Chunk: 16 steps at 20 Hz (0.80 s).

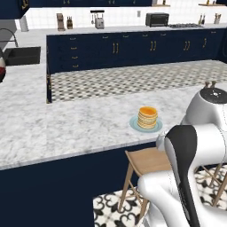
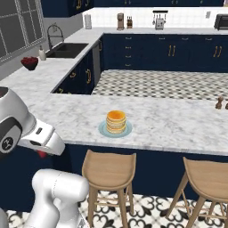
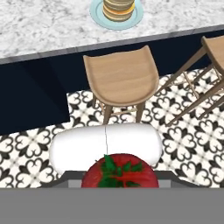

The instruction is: Take the strawberry from the fridge and place it on top of the pancake, located on the dining counter.

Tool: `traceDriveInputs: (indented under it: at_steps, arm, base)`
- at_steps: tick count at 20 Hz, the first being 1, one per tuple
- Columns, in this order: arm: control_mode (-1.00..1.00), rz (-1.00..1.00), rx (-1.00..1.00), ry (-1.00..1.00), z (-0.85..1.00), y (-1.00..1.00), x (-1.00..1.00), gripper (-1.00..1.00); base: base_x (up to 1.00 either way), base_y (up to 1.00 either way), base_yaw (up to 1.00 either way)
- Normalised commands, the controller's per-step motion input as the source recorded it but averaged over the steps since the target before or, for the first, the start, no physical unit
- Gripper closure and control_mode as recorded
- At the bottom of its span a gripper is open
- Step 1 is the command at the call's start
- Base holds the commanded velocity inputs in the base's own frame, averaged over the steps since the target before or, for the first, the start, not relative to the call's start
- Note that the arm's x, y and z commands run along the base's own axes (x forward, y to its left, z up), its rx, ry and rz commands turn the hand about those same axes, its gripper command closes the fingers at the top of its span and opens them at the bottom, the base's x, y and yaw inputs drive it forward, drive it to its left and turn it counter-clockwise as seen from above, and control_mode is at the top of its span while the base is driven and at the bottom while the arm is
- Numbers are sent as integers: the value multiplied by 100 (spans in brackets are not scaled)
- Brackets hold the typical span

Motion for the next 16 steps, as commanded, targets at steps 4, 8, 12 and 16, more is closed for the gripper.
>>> traceDriveInputs:
  at_steps: [4, 8, 12, 16]
  arm:
    - [100, 0, 0, 0, 0, 0, 0, 100]
    - [100, 0, 0, 0, 0, 0, 0, 100]
    - [-100, 0, 0, 0, 0, 0, 9, 100]
    - [-100, -1, 0, 1, 11, -9, 97, 100]
  base:
    - [19, -1, 0]
    - [0, 0, 0]
    - [2, 0, 0]
    - [0, 0, 0]
